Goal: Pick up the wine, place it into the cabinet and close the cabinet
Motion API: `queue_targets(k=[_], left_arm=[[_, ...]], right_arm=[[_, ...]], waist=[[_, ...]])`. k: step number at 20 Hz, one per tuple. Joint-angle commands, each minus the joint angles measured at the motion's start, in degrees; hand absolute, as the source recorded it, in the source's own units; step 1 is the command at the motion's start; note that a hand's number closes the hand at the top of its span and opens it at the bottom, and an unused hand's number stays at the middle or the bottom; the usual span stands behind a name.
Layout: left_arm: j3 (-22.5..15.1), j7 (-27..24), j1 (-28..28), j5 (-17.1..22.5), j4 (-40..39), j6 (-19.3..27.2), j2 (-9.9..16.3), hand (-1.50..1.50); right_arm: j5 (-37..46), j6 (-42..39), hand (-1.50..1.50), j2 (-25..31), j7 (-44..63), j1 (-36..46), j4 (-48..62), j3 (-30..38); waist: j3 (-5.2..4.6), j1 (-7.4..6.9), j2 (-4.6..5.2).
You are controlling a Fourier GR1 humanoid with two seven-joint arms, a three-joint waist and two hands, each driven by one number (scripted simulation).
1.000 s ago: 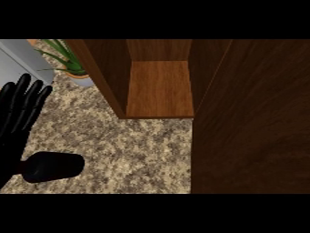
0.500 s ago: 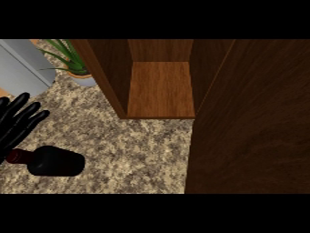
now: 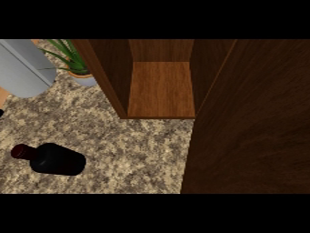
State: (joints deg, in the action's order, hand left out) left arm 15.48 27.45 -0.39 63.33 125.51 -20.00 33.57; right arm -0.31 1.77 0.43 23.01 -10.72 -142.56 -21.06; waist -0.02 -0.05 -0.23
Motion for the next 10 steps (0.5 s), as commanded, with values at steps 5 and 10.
queue_targets(k=[5, 10], left_arm=[[3.27, 5.49, 0.15, 2.82, 3.29, 4.16, 1.76, -1.50], [1.36, 4.47, 0.43, -1.88, -1.02, -0.17, -0.76, -1.50]], right_arm=[[7.84, 4.81, -1.50, 1.30, 10.63, 4.61, -9.44, -3.82], [9.66, 7.91, -1.50, 1.32, 14.22, 7.38, -9.98, -6.80]], waist=[[-0.04, 0.10, -0.04], [-0.09, 0.60, 0.04]])
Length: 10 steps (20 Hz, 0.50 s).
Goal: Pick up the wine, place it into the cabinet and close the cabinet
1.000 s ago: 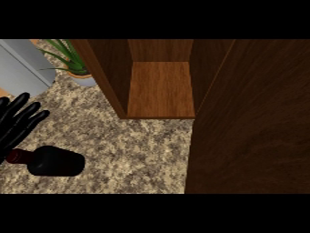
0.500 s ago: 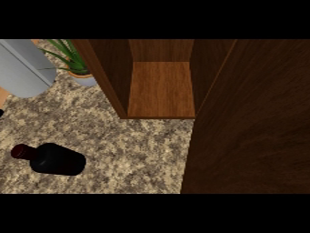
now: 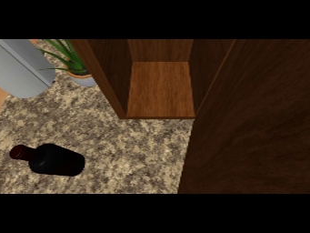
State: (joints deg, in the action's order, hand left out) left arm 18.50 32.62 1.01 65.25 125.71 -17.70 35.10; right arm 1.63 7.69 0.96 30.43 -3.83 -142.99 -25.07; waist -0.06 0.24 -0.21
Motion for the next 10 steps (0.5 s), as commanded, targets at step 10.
queue_targets(k=[10], left_arm=[[-3.40, 0.03, 0.95, -8.42, -4.42, -1.76, -4.66, -1.50]], right_arm=[[9.17, 6.20, -1.50, 3.21, 7.54, 3.28, -8.65, -3.73]], waist=[[0.00, 0.61, 0.03]])
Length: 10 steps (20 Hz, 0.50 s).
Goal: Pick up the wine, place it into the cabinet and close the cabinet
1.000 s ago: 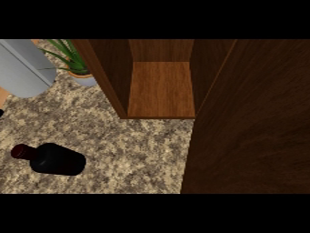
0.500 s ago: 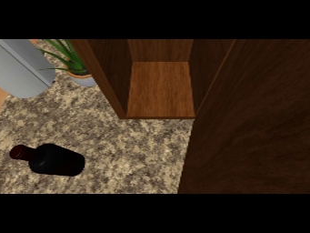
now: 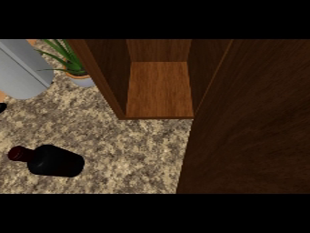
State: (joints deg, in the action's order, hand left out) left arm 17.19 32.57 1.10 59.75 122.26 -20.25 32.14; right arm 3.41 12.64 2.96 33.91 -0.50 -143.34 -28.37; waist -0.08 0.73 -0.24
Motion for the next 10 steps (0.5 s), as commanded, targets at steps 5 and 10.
queue_targets(k=[5, 10], left_arm=[[-4.62, -4.04, -2.53, -10.44, -4.50, -5.19, -6.70, -1.50], [-4.55, -7.91, -1.45, -15.14, -10.50, -10.67, -8.53, -1.50]], right_arm=[[9.86, 2.89, -1.50, 3.47, 2.58, -2.81, -8.38, -5.37], [6.67, 4.14, -1.50, 4.52, 4.57, 1.09, -8.21, -1.09]], waist=[[0.00, 0.26, -0.06], [0.01, 0.04, 0.13]])
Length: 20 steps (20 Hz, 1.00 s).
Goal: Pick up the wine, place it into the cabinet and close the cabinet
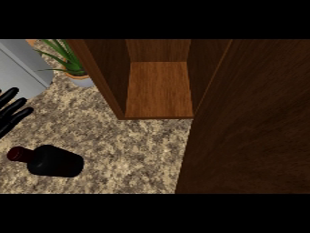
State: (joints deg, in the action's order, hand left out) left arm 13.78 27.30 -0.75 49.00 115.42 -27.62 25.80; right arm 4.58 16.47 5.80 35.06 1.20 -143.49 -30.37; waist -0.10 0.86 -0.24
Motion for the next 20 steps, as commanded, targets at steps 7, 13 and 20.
queue_targets(k=[7, 13, 20], left_arm=[[-0.63, -8.17, -2.47, -10.91, -8.03, -7.79, -5.32, -1.50], [2.54, -17.16, -3.85, -18.55, -16.53, -14.71, -6.36, -1.50], [4.41, -26.80, -1.53, -28.18, -27.84, -18.31, -7.64, -1.50]], right_arm=[[7.21, 3.23, -1.50, 3.31, 3.11, -0.56, -8.77, -1.78], [10.01, 5.12, -1.50, 5.32, 5.71, -0.07, -10.55, -5.00], [6.60, 5.88, -1.50, 7.95, 4.11, -0.14, -10.80, -3.11]], waist=[[0.03, -0.27, 0.01], [-0.05, 0.10, -0.12], [0.00, 0.26, 0.06]])
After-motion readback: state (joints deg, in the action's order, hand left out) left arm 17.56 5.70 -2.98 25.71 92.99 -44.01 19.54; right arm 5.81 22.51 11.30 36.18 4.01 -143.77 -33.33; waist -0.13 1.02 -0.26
